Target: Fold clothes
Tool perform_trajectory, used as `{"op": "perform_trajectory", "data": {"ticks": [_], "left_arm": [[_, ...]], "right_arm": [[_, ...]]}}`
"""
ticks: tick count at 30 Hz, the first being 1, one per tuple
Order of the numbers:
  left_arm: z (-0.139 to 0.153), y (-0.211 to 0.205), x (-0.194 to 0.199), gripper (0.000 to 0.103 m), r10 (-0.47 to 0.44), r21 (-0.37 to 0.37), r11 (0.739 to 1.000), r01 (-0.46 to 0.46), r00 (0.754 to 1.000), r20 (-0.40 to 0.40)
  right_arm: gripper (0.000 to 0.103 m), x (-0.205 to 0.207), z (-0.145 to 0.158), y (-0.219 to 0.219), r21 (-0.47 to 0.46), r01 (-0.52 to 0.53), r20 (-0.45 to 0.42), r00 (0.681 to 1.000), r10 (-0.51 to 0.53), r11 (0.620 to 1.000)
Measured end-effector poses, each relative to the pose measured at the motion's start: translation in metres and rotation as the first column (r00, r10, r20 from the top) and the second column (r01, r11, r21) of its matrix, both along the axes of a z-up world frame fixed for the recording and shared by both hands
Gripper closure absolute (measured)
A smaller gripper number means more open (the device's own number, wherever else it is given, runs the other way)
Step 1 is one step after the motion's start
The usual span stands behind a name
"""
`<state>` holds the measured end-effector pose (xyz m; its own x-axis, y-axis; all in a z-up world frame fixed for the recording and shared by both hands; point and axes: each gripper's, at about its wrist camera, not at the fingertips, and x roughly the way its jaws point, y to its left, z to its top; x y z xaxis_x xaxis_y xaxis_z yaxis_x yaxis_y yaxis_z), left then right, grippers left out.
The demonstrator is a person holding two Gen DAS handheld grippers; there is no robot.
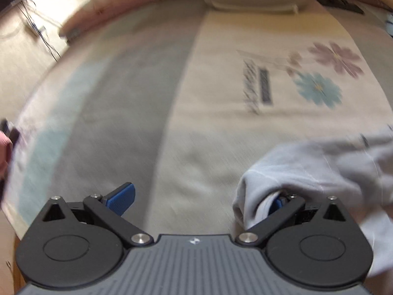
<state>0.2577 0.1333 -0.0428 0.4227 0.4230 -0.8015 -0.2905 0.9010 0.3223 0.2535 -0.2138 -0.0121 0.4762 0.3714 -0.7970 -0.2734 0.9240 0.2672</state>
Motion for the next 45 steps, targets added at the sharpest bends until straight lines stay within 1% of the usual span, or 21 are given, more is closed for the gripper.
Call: {"op": "perform_trajectory", "data": {"ticks": [3, 6, 10, 14, 18, 21, 23, 26, 27, 29, 33, 34, 38, 42, 45], "left_arm": [[0.006, 0.012, 0.019, 0.001, -0.024, 0.045, 0.999, 0.022, 0.999, 0.049], [0.013, 0.019, 0.038, 0.001, -0.069, 0.09, 0.994, 0.061, 0.993, 0.093], [0.024, 0.027, 0.064, 0.001, -0.128, 0.16, 0.982, 0.103, 0.98, 0.155], [0.036, 0.033, 0.095, 0.0, -0.173, 0.207, 0.97, 0.129, 0.963, 0.209], [0.053, 0.032, 0.126, 0.0, -0.244, 0.292, 0.942, 0.164, 0.933, 0.265], [0.07, 0.031, 0.142, 0.0, -0.298, 0.361, 0.916, 0.175, 0.9, 0.32], [0.08, 0.03, 0.151, 0.0, -0.33, 0.397, 0.898, 0.188, 0.885, 0.328], [0.083, 0.028, 0.153, 0.0, -0.375, 0.421, 0.881, 0.217, 0.864, 0.337], [0.081, 0.028, 0.152, 0.0, -0.384, 0.418, 0.879, 0.231, 0.862, 0.331], [0.073, 0.027, 0.149, 0.0, -0.396, 0.394, 0.88, 0.265, 0.867, 0.302], [0.045, 0.033, 0.144, 0.0, -0.394, 0.37, 0.882, 0.293, 0.89, 0.232], [0.039, 0.036, 0.143, 0.0, -0.393, 0.362, 0.883, 0.298, 0.892, 0.225], [0.023, 0.049, 0.136, 0.001, -0.409, 0.281, 0.893, 0.351, 0.894, 0.183], [0.013, 0.058, 0.12, 0.001, -0.444, 0.227, 0.885, 0.407, 0.885, 0.143], [0.005, 0.067, 0.108, 0.001, -0.462, 0.186, 0.88, 0.438, 0.88, 0.115]], "right_arm": [[0.005, 0.001, 0.003, 0.009, -0.016, 0.008, 0.009, 1.0, -0.008, 1.0], [0.005, -0.001, 0.006, 0.017, -0.032, 0.008, 0.018, 1.0, -0.007, 0.999], [0.005, -0.003, 0.006, 0.023, -0.053, 0.027, 0.018, 1.0, -0.026, 0.998], [0.005, -0.006, 0.007, 0.024, -0.067, 0.057, 0.019, 0.998, -0.055, 0.996], [0.005, -0.008, 0.009, 0.027, -0.078, 0.082, 0.027, 0.996, -0.08, 0.994], [0.005, -0.01, 0.01, 0.03, -0.08, 0.093, 0.029, 0.995, -0.091, 0.992], [0.005, -0.011, 0.009, 0.032, -0.085, 0.095, 0.026, 0.995, -0.093, 0.992], [0.005, -0.013, 0.007, 0.036, -0.089, 0.099, 0.021, 0.995, -0.097, 0.991], [0.005, -0.014, 0.006, 0.037, -0.087, 0.099, 0.02, 0.995, -0.098, 0.991], [0.005, -0.014, 0.006, 0.038, -0.09, 0.1, 0.018, 0.995, -0.099, 0.991], [0.005, -0.012, 0.007, 0.041, -0.096, 0.095, 0.016, 0.995, -0.094, 0.991], [0.005, -0.011, 0.007, 0.042, -0.1, 0.09, 0.015, 0.996, -0.089, 0.991], [0.005, -0.009, 0.008, 0.047, -0.119, 0.069, 0.015, 0.998, -0.067, 0.991], [0.004, -0.011, 0.009, 0.051, -0.135, 0.054, 0.017, 0.998, -0.053, 0.989], [0.001, -0.01, 0.009, 0.049, -0.14, 0.061, 0.017, 0.998, -0.059, 0.988]]}}
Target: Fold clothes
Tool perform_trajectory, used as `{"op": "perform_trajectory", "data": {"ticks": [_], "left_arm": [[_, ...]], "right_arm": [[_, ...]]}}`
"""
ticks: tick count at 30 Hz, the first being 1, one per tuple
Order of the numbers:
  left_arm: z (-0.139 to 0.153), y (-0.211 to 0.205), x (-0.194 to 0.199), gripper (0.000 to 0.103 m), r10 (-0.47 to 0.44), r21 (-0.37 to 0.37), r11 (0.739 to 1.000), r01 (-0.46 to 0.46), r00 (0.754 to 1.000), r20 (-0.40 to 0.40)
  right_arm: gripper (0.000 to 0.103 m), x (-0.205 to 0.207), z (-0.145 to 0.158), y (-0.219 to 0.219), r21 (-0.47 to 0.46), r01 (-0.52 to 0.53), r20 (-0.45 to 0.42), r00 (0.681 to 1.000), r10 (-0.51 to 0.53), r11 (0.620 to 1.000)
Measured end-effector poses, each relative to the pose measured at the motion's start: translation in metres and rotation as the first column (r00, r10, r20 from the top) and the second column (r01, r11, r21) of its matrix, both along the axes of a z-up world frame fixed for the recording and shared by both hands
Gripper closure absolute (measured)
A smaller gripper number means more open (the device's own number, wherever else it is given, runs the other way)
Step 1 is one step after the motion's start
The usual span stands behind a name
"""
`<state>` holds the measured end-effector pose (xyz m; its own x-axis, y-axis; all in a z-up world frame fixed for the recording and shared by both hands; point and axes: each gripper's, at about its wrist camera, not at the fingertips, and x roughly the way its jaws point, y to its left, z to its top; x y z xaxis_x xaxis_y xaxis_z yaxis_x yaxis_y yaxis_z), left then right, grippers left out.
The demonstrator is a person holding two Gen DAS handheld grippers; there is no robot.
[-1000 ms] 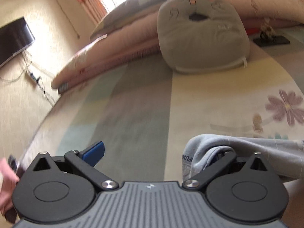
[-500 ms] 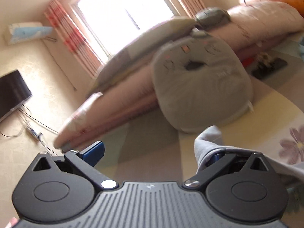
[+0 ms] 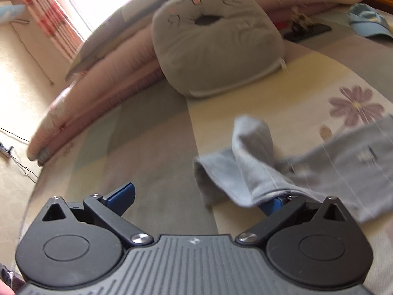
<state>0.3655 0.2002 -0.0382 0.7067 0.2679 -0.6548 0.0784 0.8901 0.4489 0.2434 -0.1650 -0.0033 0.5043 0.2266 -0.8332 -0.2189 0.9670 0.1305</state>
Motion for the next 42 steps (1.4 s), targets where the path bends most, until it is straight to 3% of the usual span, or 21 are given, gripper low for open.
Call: {"op": "perform_trajectory", "data": {"ticks": [5, 9, 17, 23, 28, 29, 30, 33, 34, 36, 39, 41, 42], "left_arm": [[-0.01, 0.018, -0.013, 0.001, 0.01, -0.055, 0.998, -0.013, 0.999, -0.054], [-0.009, 0.041, -0.017, 0.001, 0.039, -0.203, 0.978, -0.056, 0.995, -0.089], [-0.01, 0.076, -0.034, 0.001, 0.068, -0.44, 0.892, -0.102, 0.993, -0.092], [-0.04, 0.086, -0.035, 0.001, 0.061, -0.585, 0.8, -0.137, 0.987, -0.147], [-0.041, 0.085, -0.04, 0.001, 0.043, -0.578, 0.809, -0.105, 0.992, -0.12], [-0.038, 0.087, -0.037, 0.001, 0.049, -0.597, 0.793, -0.122, 0.989, -0.138], [-0.034, 0.09, -0.033, 0.001, 0.051, -0.635, 0.76, -0.135, 0.988, -0.149], [-0.024, 0.103, -0.024, 0.001, 0.036, -0.786, 0.608, -0.113, 0.993, -0.114], [-0.022, 0.105, -0.019, 0.001, 0.032, -0.81, 0.578, -0.104, 0.994, -0.105], [-0.022, 0.102, -0.008, 0.001, 0.017, -0.831, 0.549, -0.091, 0.995, -0.097], [-0.04, 0.096, 0.007, 0.001, -0.005, -0.838, 0.532, -0.126, 0.988, -0.152], [-0.047, 0.099, 0.006, 0.001, -0.003, -0.855, 0.51, -0.094, 0.994, -0.111], [-0.049, 0.103, 0.005, 0.001, -0.001, -0.869, 0.488, -0.084, 0.995, -0.097]], "right_arm": [[0.001, 0.001, 0.001, 0.003, -0.007, -0.011, 0.0, 1.0, 0.011, 1.0], [0.001, 0.002, 0.004, 0.009, -0.027, -0.04, 0.007, 0.999, 0.04, 0.999], [0.001, 0.005, 0.002, 0.011, -0.036, -0.043, -0.006, 0.999, 0.043, 0.998], [0.001, 0.007, 0.001, 0.016, -0.036, -0.052, -0.004, 0.999, 0.051, 0.998], [0.001, 0.006, 0.003, 0.016, -0.042, -0.052, 0.001, 0.999, 0.052, 0.998], [0.001, 0.006, 0.003, 0.015, -0.041, -0.05, 0.001, 0.999, 0.05, 0.998], [0.001, 0.006, 0.002, 0.014, -0.039, -0.046, 0.001, 0.999, 0.046, 0.998], [0.001, 0.007, 0.001, 0.014, -0.038, -0.039, -0.002, 0.999, 0.039, 0.998], [0.001, 0.008, 0.0, 0.014, -0.038, -0.038, -0.004, 0.999, 0.038, 0.999], [0.001, 0.006, 0.0, 0.015, -0.036, -0.043, -0.006, 0.999, 0.043, 0.998], [0.001, 0.004, -0.001, 0.017, -0.038, -0.049, -0.006, 0.999, 0.049, 0.998], [0.001, 0.003, -0.002, 0.017, -0.043, -0.04, -0.009, 0.999, 0.04, 0.998], [0.001, 0.002, -0.002, 0.015, -0.044, -0.033, -0.01, 0.999, 0.032, 0.999]]}}
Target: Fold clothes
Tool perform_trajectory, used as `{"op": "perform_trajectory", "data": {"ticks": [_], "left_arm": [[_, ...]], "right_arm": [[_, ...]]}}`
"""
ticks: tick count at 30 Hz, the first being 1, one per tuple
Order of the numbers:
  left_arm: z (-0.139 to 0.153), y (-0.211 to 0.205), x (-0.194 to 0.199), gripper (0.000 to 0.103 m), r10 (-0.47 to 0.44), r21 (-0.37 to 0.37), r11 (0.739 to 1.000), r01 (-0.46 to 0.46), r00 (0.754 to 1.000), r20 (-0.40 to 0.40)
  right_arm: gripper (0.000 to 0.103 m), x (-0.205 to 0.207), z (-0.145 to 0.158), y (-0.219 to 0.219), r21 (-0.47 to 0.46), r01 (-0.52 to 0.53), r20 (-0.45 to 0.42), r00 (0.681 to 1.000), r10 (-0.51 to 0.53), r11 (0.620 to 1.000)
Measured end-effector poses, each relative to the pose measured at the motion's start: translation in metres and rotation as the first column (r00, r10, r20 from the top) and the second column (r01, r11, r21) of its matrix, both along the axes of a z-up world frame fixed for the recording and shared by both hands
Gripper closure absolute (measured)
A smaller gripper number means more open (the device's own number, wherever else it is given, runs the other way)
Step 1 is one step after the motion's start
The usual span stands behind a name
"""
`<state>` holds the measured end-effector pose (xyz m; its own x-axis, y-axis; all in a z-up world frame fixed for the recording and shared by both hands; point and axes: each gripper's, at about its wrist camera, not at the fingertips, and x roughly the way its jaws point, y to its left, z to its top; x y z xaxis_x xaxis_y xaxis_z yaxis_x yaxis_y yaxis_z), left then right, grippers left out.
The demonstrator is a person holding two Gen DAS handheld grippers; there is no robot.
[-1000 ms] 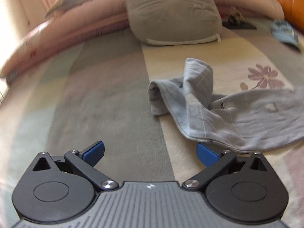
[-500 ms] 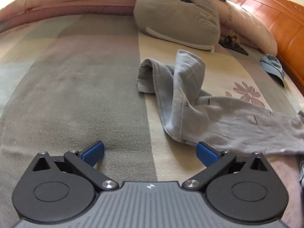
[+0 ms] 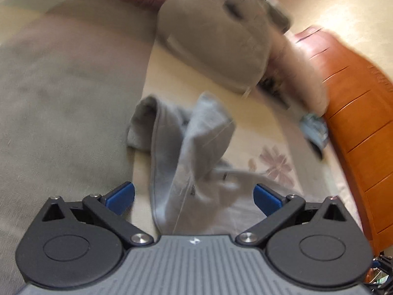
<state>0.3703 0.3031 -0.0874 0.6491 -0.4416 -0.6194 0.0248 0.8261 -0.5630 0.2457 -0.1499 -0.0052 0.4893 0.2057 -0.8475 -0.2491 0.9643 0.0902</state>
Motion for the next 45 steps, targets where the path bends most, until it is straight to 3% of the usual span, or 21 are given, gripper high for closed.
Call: {"op": "perform_trajectory", "data": {"ticks": [5, 7, 12, 16, 20, 25, 29, 35, 38, 42, 45], "left_arm": [[-0.008, 0.02, 0.001, 0.001, 0.019, -0.139, 0.99, -0.019, 1.0, -0.002], [-0.005, 0.021, 0.005, 0.001, 0.033, -0.136, 0.99, -0.034, 0.999, -0.011], [0.004, 0.005, 0.023, 0.002, 0.1, 0.024, 0.995, -0.099, 0.995, -0.018], [0.027, -0.023, 0.012, 0.003, 0.101, 0.211, 0.972, -0.102, 0.995, 0.019], [0.051, -0.055, -0.013, 0.002, 0.038, 0.355, 0.933, -0.054, 0.998, 0.052], [0.065, -0.106, -0.025, 0.002, -0.074, 0.484, 0.874, 0.048, 0.997, 0.036], [0.067, -0.154, -0.026, 0.002, -0.125, 0.534, 0.841, 0.088, 0.992, 0.032], [0.06, -0.225, -0.022, 0.001, -0.151, 0.533, 0.838, 0.117, 0.988, 0.021], [0.047, -0.254, -0.02, 0.001, -0.156, 0.568, 0.812, 0.134, 0.988, -0.009], [0.024, -0.276, -0.024, 0.001, -0.143, 0.618, 0.771, 0.15, 0.988, -0.061], [0.009, -0.278, -0.03, 0.001, -0.119, 0.616, 0.769, 0.169, 0.985, -0.122]], "right_arm": [[0.001, 0.0, -0.002, -0.01, 0.007, 0.047, -0.009, 0.999, -0.047, 0.999], [0.001, 0.002, -0.002, -0.011, 0.013, 0.051, -0.012, 0.999, -0.051, 0.999], [0.001, 0.003, -0.002, -0.005, 0.013, 0.023, -0.01, 1.0, -0.023, 1.0], [0.001, 0.004, -0.001, -0.008, 0.013, 0.024, -0.005, 1.0, -0.024, 1.0], [0.001, 0.008, 0.002, -0.022, 0.041, 0.063, -0.007, 0.998, -0.063, 0.997], [0.002, 0.011, 0.008, -0.044, 0.092, 0.102, 0.032, 0.994, -0.106, 0.99], [0.004, 0.021, 0.01, -0.062, 0.088, 0.071, 0.083, 0.993, -0.079, 0.994], [0.007, 0.088, -0.006, -0.084, 0.042, -0.01, 0.155, 0.988, 0.003, 0.999], [0.01, 0.124, -0.026, -0.09, 0.053, -0.021, 0.115, 0.993, 0.015, 0.998], [0.01, 0.142, -0.05, -0.092, 0.069, -0.074, 0.069, 0.995, 0.07, 0.995], [0.007, 0.137, -0.069, -0.098, 0.053, -0.097, 0.041, 0.995, 0.094, 0.994]]}}
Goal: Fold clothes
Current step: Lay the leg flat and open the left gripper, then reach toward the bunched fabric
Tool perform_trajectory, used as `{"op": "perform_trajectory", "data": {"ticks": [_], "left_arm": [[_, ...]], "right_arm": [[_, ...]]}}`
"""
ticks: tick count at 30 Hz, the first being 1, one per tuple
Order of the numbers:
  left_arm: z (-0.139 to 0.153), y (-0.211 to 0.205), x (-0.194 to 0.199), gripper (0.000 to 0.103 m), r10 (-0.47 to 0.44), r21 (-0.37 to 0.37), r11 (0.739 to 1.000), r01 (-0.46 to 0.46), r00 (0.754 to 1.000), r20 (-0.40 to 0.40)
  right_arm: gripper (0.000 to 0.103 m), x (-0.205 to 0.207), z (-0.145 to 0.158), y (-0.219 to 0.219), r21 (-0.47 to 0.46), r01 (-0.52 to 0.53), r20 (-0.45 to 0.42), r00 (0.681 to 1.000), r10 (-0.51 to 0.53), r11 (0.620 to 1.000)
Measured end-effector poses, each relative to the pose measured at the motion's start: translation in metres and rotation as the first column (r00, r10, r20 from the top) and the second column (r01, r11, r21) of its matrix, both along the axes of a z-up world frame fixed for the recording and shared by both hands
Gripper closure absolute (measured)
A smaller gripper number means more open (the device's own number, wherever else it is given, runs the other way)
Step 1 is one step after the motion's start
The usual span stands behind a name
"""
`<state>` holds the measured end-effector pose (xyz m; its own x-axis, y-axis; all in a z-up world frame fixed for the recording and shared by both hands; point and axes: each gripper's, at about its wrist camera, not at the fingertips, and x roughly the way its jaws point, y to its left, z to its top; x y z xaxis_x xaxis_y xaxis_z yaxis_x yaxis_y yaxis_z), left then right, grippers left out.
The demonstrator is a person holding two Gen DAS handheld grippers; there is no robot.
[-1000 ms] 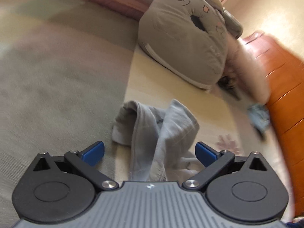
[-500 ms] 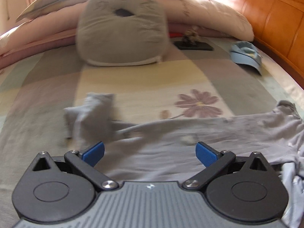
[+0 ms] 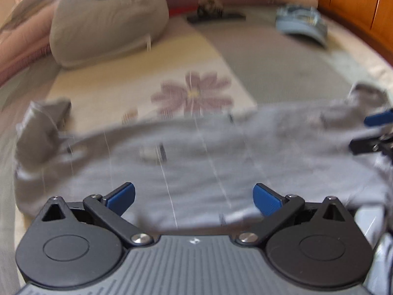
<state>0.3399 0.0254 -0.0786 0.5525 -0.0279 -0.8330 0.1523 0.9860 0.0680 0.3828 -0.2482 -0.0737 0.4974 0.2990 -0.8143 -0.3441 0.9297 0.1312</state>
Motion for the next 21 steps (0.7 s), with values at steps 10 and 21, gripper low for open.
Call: {"op": "perform_trajectory", "data": {"ticks": [10, 21], "left_arm": [[0.018, 0.009, -0.04, 0.001, 0.067, -0.128, 0.989, -0.072, 0.997, -0.049], [0.045, -0.009, -0.081, 0.001, -0.041, -0.278, 0.961, 0.008, 0.993, -0.112]], "right_arm": [[0.0, -0.028, -0.005, -0.011, -0.031, -0.063, 0.05, 0.997, 0.064, 0.998], [0.0, -0.068, 0.018, -0.044, 0.169, 0.069, 0.002, 0.998, -0.07, 0.983]]}}
